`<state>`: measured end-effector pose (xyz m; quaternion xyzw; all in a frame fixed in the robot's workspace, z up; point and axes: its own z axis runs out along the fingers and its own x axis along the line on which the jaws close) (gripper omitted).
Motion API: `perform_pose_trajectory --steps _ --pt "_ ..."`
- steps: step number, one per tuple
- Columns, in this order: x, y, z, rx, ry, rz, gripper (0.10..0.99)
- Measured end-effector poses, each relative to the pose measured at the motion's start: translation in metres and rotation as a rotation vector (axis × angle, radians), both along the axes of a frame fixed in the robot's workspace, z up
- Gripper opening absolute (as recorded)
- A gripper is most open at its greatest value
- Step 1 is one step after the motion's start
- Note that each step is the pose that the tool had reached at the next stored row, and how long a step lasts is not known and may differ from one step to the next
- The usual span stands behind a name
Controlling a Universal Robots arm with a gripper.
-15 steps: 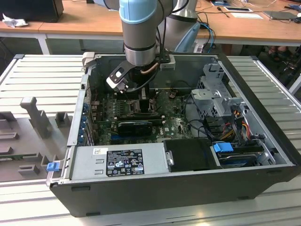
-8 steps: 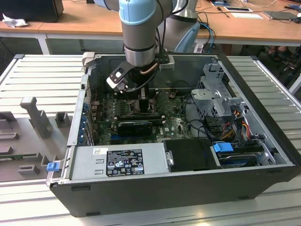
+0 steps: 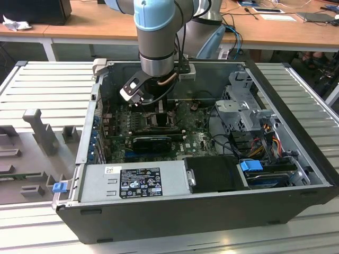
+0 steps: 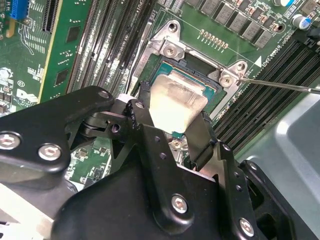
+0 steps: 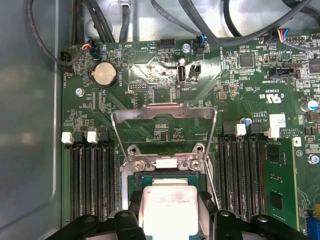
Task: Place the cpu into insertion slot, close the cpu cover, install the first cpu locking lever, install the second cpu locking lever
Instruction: 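Place the cpu into insertion slot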
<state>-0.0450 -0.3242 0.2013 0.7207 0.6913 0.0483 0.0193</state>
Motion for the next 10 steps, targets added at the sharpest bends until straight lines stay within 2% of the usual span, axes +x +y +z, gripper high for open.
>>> perform_pose_trajectory --steps 10 --pt "0.0 0.0 0.0001 0.0 -0.0001 0.0 0.525"
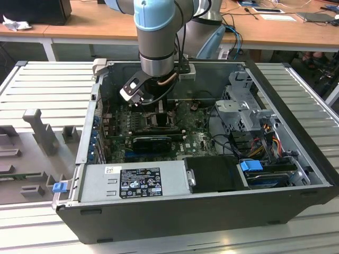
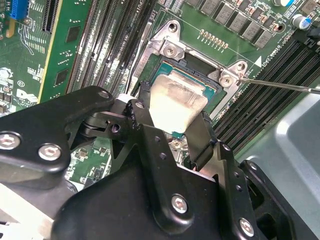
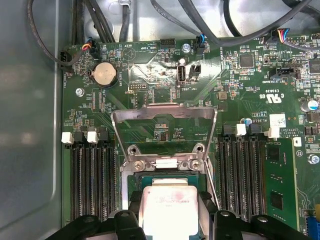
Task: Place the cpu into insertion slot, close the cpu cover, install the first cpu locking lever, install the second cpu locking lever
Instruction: 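Place the cpu into insertion slot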
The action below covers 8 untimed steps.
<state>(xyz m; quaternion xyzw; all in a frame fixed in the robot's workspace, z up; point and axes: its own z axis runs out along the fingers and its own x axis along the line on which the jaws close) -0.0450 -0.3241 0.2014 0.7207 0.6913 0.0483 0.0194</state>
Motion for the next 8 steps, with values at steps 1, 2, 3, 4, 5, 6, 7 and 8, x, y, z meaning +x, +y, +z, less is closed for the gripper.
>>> perform_pose_trajectory --steps 1,2,3,4,5,6,7,8 --pt "0.0 0.0 0.0 0.0 0.0 0.0 0.525" --pt "0.0 0.0 0.0 0.0 0.0 0.0 0.525" --pt "0.0 0.0 0.0003 0.0 0.0001 0.0 0.525" --pt "-0.0001 0.0 0.0015 0.0 0.0008 0.0 0.525" --pt "0.0 0.0 0.0022 0.0 0.0008 0.001 0.525" --pt "0.0 0.0 0.0022 0.0 0.0008 0.002 0.525" --pt "-0.0002 0.0 0.0022 0.0 0.0008 0.002 0.525" --pt "-0.0008 0.0 0.0021 0.0 0.0008 0.004 0.525"
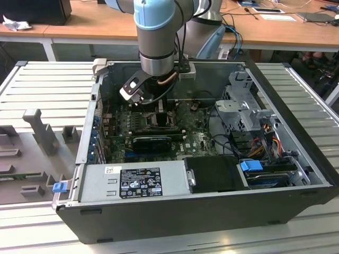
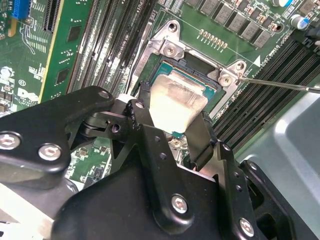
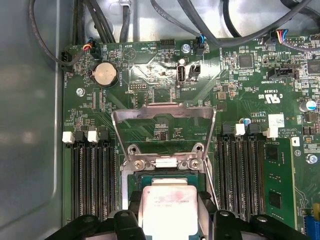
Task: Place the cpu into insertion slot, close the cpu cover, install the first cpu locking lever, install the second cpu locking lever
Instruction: 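Place the cpu into insertion slot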
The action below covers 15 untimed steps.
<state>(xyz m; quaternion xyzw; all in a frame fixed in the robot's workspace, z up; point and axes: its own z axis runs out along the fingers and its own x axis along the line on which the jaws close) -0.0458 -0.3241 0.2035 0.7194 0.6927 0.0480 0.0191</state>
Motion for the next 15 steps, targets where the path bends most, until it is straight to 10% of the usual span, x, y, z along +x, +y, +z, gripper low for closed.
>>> perform_pose_trajectory --steps 15 --pt "0.0002 0.0001 -0.0032 0.001 -0.0003 0.004 0.525"
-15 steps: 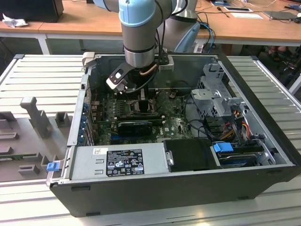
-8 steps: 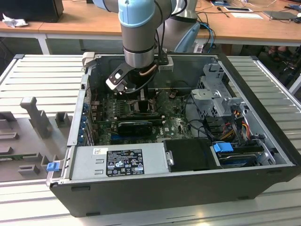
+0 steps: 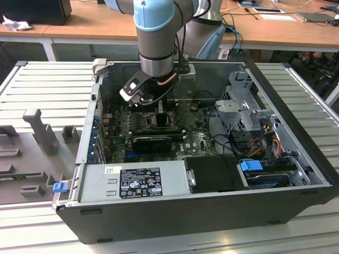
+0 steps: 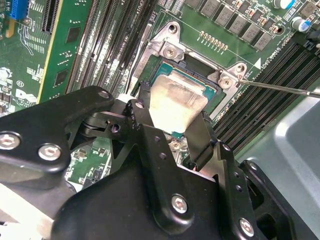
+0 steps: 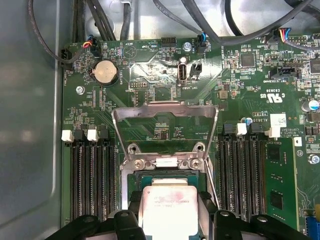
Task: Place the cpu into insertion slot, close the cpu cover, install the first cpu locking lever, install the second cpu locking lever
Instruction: 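Place the cpu into insertion slot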
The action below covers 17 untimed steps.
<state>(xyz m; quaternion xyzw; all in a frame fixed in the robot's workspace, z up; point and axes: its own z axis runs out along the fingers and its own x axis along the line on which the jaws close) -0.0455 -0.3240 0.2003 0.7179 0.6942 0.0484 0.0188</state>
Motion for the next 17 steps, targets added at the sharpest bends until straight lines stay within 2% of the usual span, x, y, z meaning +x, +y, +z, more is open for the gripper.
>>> perform_pose_trajectory --steps 1,2,14,16,17 --pt "0.0 0.0 0.0001 0.0 0.0002 0.0 0.537" --pt "0.0001 0.0 0.0002 -0.001 0.0004 0.0 0.6" --pt "0.0028 0.0025 0.0002 -0.001 0.0005 0.003 0.6" --pt "0.0028 0.0025 0.0021 -0.001 0.0006 0.003 0.6" --pt "0.0028 0.0025 0.0057 -0.002 0.0006 0.003 0.6"
